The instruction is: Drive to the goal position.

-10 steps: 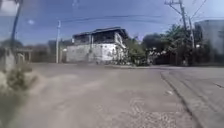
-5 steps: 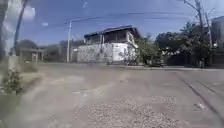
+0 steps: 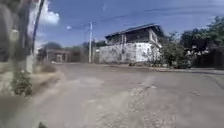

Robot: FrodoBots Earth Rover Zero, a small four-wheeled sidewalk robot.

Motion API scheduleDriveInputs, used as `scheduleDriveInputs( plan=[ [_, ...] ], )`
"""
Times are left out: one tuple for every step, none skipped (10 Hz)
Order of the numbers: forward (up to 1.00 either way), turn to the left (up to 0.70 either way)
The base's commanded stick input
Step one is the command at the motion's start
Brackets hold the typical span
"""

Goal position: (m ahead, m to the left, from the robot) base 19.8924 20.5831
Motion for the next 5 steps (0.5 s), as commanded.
scheduleDriveInputs(
  plan=[
    [1.00, 0.01],
    [1.00, 0.01],
    [1.00, 0.03],
    [1.00, 0.15],
    [1.00, 0.34]
  ],
)
